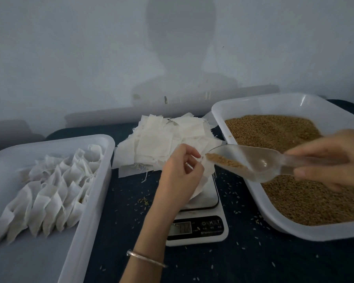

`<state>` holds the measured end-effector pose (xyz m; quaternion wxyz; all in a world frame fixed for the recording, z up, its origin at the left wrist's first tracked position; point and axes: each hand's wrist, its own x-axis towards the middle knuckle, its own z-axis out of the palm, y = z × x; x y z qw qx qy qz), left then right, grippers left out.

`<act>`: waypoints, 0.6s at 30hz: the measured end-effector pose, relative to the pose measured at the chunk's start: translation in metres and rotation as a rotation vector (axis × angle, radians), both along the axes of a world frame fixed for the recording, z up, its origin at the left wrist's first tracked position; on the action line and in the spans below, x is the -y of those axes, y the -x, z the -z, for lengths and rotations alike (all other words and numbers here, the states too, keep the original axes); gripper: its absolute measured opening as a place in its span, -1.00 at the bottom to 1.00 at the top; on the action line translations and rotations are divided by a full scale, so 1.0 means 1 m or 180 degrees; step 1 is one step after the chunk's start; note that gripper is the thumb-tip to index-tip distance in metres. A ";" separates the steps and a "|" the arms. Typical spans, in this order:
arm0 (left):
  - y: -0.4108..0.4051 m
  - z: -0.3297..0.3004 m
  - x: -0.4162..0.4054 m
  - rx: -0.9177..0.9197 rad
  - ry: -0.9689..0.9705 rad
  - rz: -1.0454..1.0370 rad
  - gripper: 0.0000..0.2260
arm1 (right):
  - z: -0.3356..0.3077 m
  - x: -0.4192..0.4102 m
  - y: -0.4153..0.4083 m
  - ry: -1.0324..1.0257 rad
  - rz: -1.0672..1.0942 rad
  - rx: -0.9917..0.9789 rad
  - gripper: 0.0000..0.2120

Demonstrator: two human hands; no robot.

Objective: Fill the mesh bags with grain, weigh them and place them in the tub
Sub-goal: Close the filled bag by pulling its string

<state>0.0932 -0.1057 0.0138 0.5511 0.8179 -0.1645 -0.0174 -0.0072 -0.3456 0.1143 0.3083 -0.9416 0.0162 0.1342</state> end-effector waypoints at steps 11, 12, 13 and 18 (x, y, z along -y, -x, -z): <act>0.010 0.008 0.015 0.0493 0.0534 -0.0389 -0.80 | 0.088 0.023 -0.001 -0.0447 0.1647 0.0934 -0.76; 0.012 0.006 0.007 0.0600 0.0808 -0.0571 -0.83 | 0.090 0.016 -0.005 -0.0438 0.1652 0.0950 -0.75; 0.013 0.005 -0.002 0.0700 0.1047 -0.0783 -0.88 | 0.093 0.012 -0.009 -0.0397 0.1655 0.0984 -0.73; 0.025 0.014 -0.054 0.0893 0.1817 -0.1792 -0.88 | 0.102 0.017 -0.006 -0.0599 0.1922 0.1265 -0.73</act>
